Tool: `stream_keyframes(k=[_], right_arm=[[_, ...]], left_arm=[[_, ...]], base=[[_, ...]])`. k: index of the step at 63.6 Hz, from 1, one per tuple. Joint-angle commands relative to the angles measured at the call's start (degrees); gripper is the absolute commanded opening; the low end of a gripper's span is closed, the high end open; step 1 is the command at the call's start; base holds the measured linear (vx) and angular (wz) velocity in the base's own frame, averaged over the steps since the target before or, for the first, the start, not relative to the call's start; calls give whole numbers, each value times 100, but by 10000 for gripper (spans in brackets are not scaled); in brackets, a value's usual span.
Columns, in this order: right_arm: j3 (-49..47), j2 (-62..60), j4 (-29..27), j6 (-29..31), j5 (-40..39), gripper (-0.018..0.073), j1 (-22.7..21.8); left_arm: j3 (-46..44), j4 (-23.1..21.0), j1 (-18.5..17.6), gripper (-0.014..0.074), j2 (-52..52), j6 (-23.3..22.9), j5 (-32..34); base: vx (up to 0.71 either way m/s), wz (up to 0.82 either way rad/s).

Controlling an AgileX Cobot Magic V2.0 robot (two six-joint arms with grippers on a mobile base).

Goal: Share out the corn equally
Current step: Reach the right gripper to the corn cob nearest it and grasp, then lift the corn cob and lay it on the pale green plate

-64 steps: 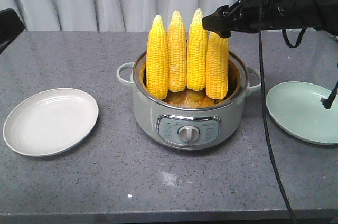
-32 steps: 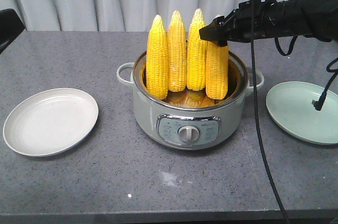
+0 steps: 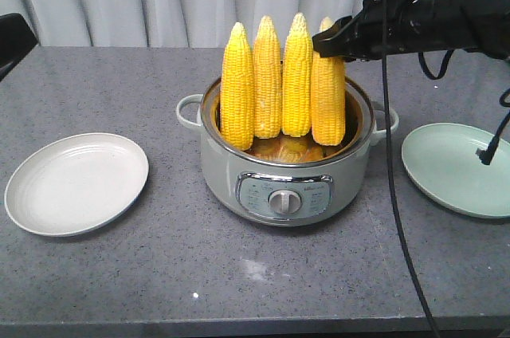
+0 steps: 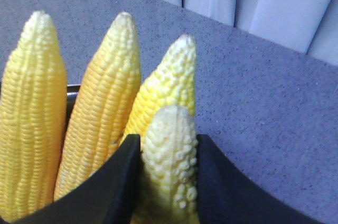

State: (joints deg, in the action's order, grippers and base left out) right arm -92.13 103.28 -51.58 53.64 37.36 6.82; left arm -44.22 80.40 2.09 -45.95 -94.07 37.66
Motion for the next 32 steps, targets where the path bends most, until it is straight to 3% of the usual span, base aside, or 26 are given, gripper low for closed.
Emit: stream_keyframes(k=[1, 10, 21, 32], right_arm=[[-272, -797, -226, 12, -332, -7, -158], [-332, -1480, -234, -366, -141, -4, -686], [-332, -2152, -205, -534, 777, -4, -1782], [-332, -1958, 221, -1213, 1674, -4, -2910]], left_arm=[[-179, -278, -8, 517, 9, -45, 40], [-179, -283, -8, 517, 9, -57, 47], [-179, -283, -8, 517, 9, -57, 47], [-179, -283, -8, 513, 9, -84, 52]], base=[[0, 0], [0, 0], [0, 0], [0, 0]])
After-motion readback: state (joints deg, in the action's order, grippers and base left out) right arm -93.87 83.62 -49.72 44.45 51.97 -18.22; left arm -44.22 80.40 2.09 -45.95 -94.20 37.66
